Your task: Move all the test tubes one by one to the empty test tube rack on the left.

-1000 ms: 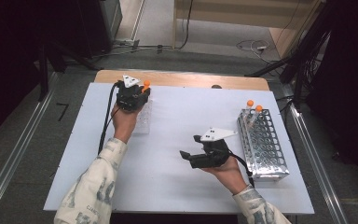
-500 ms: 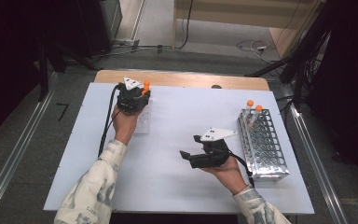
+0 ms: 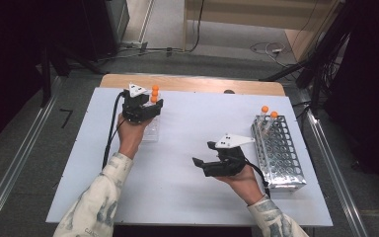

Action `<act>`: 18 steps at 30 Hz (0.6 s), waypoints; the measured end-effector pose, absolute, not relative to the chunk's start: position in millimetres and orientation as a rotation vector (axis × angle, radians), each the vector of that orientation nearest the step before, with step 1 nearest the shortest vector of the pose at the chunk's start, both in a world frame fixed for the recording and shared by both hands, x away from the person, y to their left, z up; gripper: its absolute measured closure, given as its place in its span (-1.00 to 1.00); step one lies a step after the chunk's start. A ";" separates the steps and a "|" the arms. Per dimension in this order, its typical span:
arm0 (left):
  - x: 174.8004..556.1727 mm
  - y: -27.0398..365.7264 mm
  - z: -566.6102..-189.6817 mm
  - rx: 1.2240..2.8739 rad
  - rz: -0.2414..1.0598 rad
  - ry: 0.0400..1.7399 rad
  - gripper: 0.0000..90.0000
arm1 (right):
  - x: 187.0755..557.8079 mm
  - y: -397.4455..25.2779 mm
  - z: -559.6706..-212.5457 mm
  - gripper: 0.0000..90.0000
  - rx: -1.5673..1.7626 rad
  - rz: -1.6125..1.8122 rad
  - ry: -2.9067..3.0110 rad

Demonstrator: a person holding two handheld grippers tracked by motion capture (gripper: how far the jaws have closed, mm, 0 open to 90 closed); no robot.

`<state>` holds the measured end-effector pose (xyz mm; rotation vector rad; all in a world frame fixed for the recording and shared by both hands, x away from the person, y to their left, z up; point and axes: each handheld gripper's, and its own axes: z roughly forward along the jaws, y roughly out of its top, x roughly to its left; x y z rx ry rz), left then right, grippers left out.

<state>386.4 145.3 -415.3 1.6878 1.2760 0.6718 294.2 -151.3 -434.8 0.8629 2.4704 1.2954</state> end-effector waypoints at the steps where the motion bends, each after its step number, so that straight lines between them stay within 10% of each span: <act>1: 383.2 144.9 -414.9 1.691 0.664 1.272 -0.10 | 293.7 -151.9 -434.0 -0.53 0.871 1.296 2.469; 18: 340.3 137.2 -419.1 1.692 0.560 1.185 -0.47 | 295.5 -190.9 -414.9 -0.52 0.965 1.316 2.342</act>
